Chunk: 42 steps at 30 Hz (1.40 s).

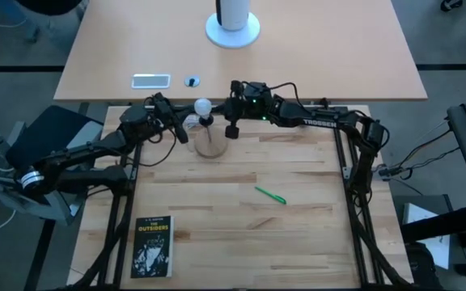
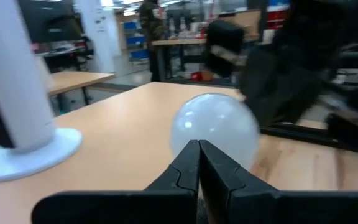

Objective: Screw lightbulb
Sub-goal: Insert the lightbulb into the lamp

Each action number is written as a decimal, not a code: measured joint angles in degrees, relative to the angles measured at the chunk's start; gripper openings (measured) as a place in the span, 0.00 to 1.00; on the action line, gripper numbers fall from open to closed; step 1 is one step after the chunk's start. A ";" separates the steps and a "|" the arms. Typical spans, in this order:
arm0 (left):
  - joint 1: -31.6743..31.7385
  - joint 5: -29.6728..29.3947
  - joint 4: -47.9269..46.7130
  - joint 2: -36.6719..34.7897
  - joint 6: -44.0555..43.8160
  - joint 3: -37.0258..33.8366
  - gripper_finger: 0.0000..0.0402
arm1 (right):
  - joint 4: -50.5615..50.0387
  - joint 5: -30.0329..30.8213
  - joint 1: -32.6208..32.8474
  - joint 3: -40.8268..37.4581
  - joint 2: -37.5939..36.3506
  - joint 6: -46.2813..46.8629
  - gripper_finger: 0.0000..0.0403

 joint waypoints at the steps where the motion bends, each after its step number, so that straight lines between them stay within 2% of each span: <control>1: 0.00 -0.70 -0.09 0.02 0.03 0.00 0.00 | -0.05 -0.28 0.14 0.00 0.00 0.02 0.00; 8: -0.09 -1.18 -2.08 -0.93 0.48 0.00 0.00 | -3.22 0.44 0.46 0.00 0.00 1.17 0.00; 14: -0.05 1.87 -4.51 -3.30 0.46 0.00 0.00 | -3.36 6.29 -0.02 0.00 0.00 0.86 0.00; 18: -0.09 3.49 -4.40 -3.10 0.46 0.00 0.00 | -0.68 5.59 -0.50 0.00 0.00 0.79 0.00; 22: -0.04 3.34 -3.50 -1.83 0.44 0.00 0.00 | 0.50 2.24 -0.46 0.00 0.10 0.34 0.00; 34: -0.04 0.87 -0.73 1.04 -0.02 0.00 0.00 | -3.08 0.95 0.16 0.00 0.11 0.78 0.00; 42: -0.04 2.13 -6.45 -2.54 0.67 0.00 0.00 | -3.46 4.65 -0.59 0.00 0.11 1.07 0.00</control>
